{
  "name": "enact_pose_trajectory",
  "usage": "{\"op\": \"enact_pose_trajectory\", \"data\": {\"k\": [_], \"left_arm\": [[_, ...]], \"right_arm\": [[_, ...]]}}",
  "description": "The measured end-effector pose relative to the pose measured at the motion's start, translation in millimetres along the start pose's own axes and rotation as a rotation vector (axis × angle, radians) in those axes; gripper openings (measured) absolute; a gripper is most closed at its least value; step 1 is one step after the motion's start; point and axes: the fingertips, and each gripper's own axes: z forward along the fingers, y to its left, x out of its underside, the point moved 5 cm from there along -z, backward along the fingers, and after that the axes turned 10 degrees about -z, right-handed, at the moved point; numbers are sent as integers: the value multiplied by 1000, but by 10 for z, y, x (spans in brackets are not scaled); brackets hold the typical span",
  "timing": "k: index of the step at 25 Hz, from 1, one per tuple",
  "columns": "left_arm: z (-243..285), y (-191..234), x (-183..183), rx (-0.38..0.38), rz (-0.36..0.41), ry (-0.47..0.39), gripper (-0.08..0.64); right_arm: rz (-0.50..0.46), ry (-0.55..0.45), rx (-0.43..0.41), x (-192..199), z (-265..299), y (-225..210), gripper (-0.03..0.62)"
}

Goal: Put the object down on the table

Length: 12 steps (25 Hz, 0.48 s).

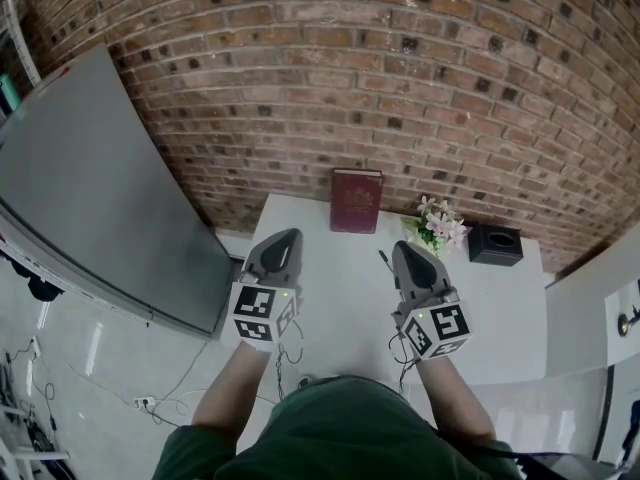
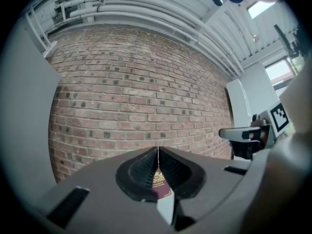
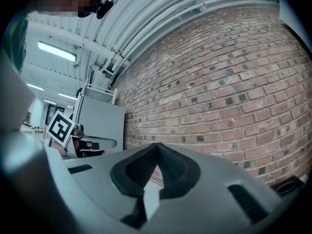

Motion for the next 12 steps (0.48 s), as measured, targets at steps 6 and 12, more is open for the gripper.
{"op": "enact_pose_trajectory", "data": {"k": [6, 12], "left_arm": [[15, -10, 7, -1, 2, 1, 11], [4, 24, 5, -2, 0, 1, 11]], "right_arm": [[-2, -3, -4, -10, 0, -12, 2], [-9, -2, -6, -29, 17, 15, 2]]}}
